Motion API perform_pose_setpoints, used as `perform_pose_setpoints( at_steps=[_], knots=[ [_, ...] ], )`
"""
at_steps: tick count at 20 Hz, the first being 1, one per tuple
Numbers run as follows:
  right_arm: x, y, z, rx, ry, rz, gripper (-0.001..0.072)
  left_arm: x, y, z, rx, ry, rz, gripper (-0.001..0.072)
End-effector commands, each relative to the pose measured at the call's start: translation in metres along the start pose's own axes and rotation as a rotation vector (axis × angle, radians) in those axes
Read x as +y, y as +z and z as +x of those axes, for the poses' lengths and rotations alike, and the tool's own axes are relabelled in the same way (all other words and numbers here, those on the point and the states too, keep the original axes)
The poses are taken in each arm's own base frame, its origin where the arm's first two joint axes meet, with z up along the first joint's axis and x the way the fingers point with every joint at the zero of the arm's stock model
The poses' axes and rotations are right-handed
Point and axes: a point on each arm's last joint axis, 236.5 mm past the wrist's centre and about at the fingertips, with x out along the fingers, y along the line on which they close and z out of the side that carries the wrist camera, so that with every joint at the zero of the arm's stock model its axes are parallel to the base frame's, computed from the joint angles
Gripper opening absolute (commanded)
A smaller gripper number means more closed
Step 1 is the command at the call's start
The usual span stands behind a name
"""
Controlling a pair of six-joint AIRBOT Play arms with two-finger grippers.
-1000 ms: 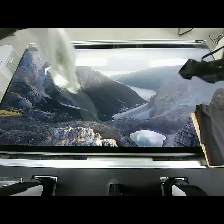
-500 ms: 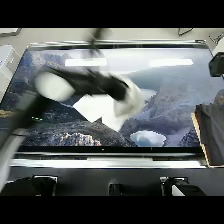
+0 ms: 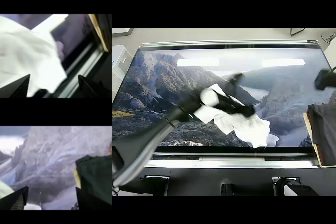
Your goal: Fold the clothes and pants, and hang the long-sleeved shirts on hangers.
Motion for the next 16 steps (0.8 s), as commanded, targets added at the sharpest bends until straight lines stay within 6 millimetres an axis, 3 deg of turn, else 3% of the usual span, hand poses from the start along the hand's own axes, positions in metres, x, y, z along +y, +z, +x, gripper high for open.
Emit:
perform_pose_setpoints(
  at_steps=[1, 4, 5, 7, 10, 16],
  knots=[
    [0.047, -0.091, 0.043, 0.360, 0.177, 0.014, 0.0697, 0.121, 0.038, -0.091, -0.029, 0.112, -0.196, 0.0709],
    [0.108, -0.174, 0.064, 0.630, 0.439, 0.042, 0.0703, 0.239, 0.010, -0.155, 0.036, 0.297, -0.377, 0.0708],
    [0.120, -0.193, 0.068, 0.686, 0.492, 0.058, 0.0704, 0.269, -0.005, -0.168, 0.053, 0.333, -0.442, 0.0708],
    [0.126, -0.223, 0.083, 0.751, 0.506, 0.094, 0.0704, 0.307, -0.031, -0.176, 0.066, 0.333, -0.560, 0.0708],
    [0.126, -0.242, 0.101, 0.763, 0.488, 0.127, 0.0703, 0.332, -0.053, -0.157, 0.039, 0.284, -0.658, 0.0707],
    [0.127, -0.243, 0.109, 0.743, 0.482, 0.142, 0.0702, 0.328, -0.059, -0.093, 0.020, 0.160, -0.707, 0.0708]
  ],
)
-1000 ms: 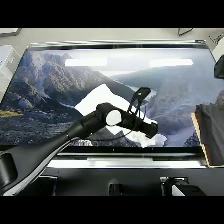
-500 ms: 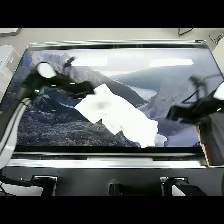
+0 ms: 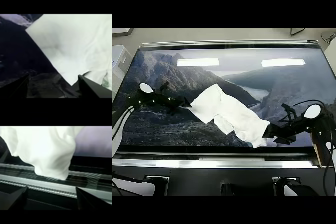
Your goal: Fold the clothes and pants, and hang the long-sleeved shirts on hangers.
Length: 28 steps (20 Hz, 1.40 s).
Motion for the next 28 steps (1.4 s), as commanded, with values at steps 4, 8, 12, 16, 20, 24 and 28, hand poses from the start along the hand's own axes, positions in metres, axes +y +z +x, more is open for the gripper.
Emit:
perform_pose_setpoints(
  at_steps=[4, 8, 12, 16, 20, 24, 28],
  knots=[
    [0.000, 0.000, 0.005, -0.001, 0.010, 0.013, 0.0702, -0.007, -0.006, 0.048, 0.016, -0.033, -0.013, 0.0707],
    [-0.003, 0.001, 0.005, -0.006, -0.002, 0.011, 0.0702, -0.020, -0.003, 0.063, -0.018, -0.035, 0.010, 0.0706],
    [-0.016, 0.010, 0.009, -0.047, -0.051, 0.011, 0.0702, -0.031, 0.007, 0.069, -0.078, -0.043, 0.004, 0.0292],
    [-0.011, 0.004, 0.043, -0.054, 0.038, 0.049, 0.0702, -0.040, 0.007, 0.065, -0.083, -0.065, 0.005, 0.0026],
    [-0.016, 0.014, 0.062, -0.126, 0.064, 0.086, 0.0348, -0.047, 0.004, 0.057, -0.082, -0.075, 0.036, 0.0025],
    [-0.002, 0.060, 0.020, -0.282, 0.053, -0.004, 0.0044, -0.076, 0.012, 0.015, -0.173, -0.107, 0.212, 0.0024],
    [0.039, 0.130, -0.146, -0.701, -0.094, -0.238, 0.0045, -0.172, 0.052, -0.160, -0.600, -0.209, 0.480, 0.0024]
  ],
)
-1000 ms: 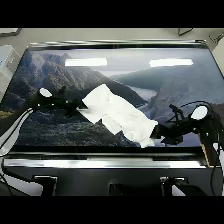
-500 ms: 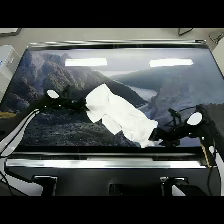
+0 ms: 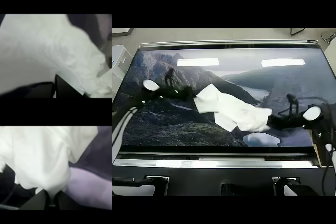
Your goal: Fold the clothes and pants, and hang the long-sleeved shirts on hangers.
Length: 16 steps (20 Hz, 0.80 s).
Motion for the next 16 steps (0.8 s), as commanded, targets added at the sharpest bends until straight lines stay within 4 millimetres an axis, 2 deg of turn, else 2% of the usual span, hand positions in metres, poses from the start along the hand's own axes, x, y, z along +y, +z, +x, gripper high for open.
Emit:
perform_pose_setpoints(
  at_steps=[1, 2, 3, 4, 5, 6, 7, 9, 11, 12, 14, 16],
  knots=[
    [0.032, 0.114, -0.130, -0.426, -0.115, -0.217, 0.0045, -0.094, 0.092, -0.136, -0.391, -0.070, 0.254, 0.0024],
    [0.050, 0.142, -0.191, -0.594, -0.148, -0.276, 0.0045, -0.135, 0.111, -0.197, -0.537, -0.100, 0.328, 0.0024],
    [0.066, 0.156, -0.246, -0.734, -0.175, -0.319, 0.0046, -0.171, 0.119, -0.254, -0.666, -0.126, 0.392, 0.0024],
    [0.081, 0.160, -0.298, -0.855, -0.195, -0.348, 0.0046, -0.203, 0.118, -0.308, -0.782, -0.150, 0.449, 0.0024],
    [0.093, 0.155, -0.334, -0.935, -0.196, -0.350, 0.0046, -0.231, 0.110, -0.355, -0.884, -0.173, 0.497, 0.0024],
    [0.102, 0.145, -0.360, -0.986, -0.184, -0.346, 0.0046, -0.257, 0.094, -0.399, -0.980, -0.201, 0.540, 0.0024],
    [0.106, 0.132, -0.373, -1.005, -0.172, -0.339, 0.0046, -0.273, 0.078, -0.428, -1.044, -0.222, 0.566, 0.0024],
    [0.105, 0.108, -0.371, -0.948, -0.158, -0.301, 0.0046, -0.295, 0.048, -0.470, -1.124, -0.255, 0.604, 0.0024],
    [0.096, 0.083, -0.350, -0.818, -0.165, -0.274, 0.0046, -0.307, 0.029, -0.499, -1.190, -0.278, 0.625, 0.0024],
    [0.089, 0.071, -0.337, -0.737, -0.178, -0.264, 0.0046, -0.310, 0.025, -0.507, -1.210, -0.282, 0.631, 0.0024],
    [0.071, 0.043, -0.301, -0.529, -0.202, -0.211, 0.0046, -0.307, 0.027, -0.505, -1.213, -0.256, 0.638, 0.0024],
    [0.049, 0.008, -0.250, -0.269, -0.212, -0.128, 0.0045, -0.294, 0.045, -0.486, -1.182, -0.220, 0.620, 0.0024]
  ],
)
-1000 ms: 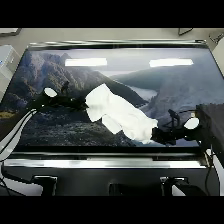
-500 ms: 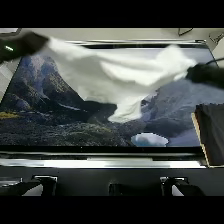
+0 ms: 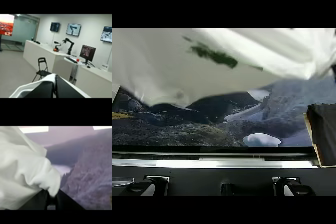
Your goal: Fold the clothes and pants, and hang the long-sleeved shirts on hangers.
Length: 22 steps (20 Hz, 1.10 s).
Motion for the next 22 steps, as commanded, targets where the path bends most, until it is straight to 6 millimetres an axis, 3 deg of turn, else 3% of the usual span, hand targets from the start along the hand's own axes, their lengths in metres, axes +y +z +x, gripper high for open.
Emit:
perform_pose_setpoints(
  at_steps=[1, 3, 5, 7, 9, 12, 14, 15, 17, 18, 19, 20, 21, 22],
  knots=[
    [-0.005, -0.112, 0.027, 0.463, -0.003, 0.087, 0.0045, 0.019, -0.010, 0.011, 0.012, 0.039, 0.006, 0.0024],
    [0.004, -0.179, 0.061, 0.674, 0.056, 0.162, 0.0046, 0.051, -0.053, 0.040, 0.107, 0.072, -0.039, 0.0025],
    [0.010, -0.233, 0.102, 0.759, 0.100, 0.253, 0.0046, 0.091, -0.117, 0.071, 0.231, 0.111, -0.100, 0.0025],
    [0.008, -0.270, 0.144, 0.739, 0.088, 0.370, 0.0046, 0.130, -0.201, 0.099, 0.379, 0.149, -0.176, 0.0025],
    [0.000, -0.295, 0.176, 0.702, 0.050, 0.470, 0.0046, 0.158, -0.306, 0.116, 0.557, 0.178, -0.262, 0.0026],
    [-0.010, -0.307, 0.208, 0.647, 0.009, 0.573, 0.0046, 0.164, -0.458, 0.107, 0.857, 0.177, -0.378, 0.0025],
    [-0.015, -0.309, 0.221, 0.637, -0.013, 0.607, 0.0046, 0.152, -0.537, 0.082, 1.065, 0.173, -0.490, 0.0025],
    [-0.016, -0.311, 0.226, 0.637, -0.024, 0.625, 0.0047, 0.146, -0.566, 0.066, 1.158, 0.179, -0.547, 0.0025],
    [-0.020, -0.313, 0.233, 0.637, -0.045, 0.661, 0.0047, 0.136, -0.602, 0.041, 1.294, 0.192, -0.634, 0.0026],
    [-0.021, -0.312, 0.237, 0.625, -0.052, 0.676, 0.0048, 0.134, -0.609, 0.033, 1.327, 0.200, -0.661, 0.0060],
    [-0.024, -0.306, 0.241, 0.598, -0.057, 0.687, 0.0156, 0.135, -0.610, 0.030, 1.340, 0.215, -0.686, 0.0273],
    [-0.024, -0.295, 0.242, 0.573, -0.049, 0.682, 0.0441, 0.138, -0.603, 0.028, 1.347, 0.217, -0.697, 0.0592],
    [-0.025, -0.274, 0.243, 0.535, -0.037, 0.637, 0.0659, 0.145, -0.589, 0.025, 1.356, 0.210, -0.701, 0.0709],
    [-0.032, -0.245, 0.241, 0.489, -0.036, 0.561, 0.0670, 0.157, -0.572, 0.022, 1.361, 0.210, -0.709, 0.0709]
  ],
)
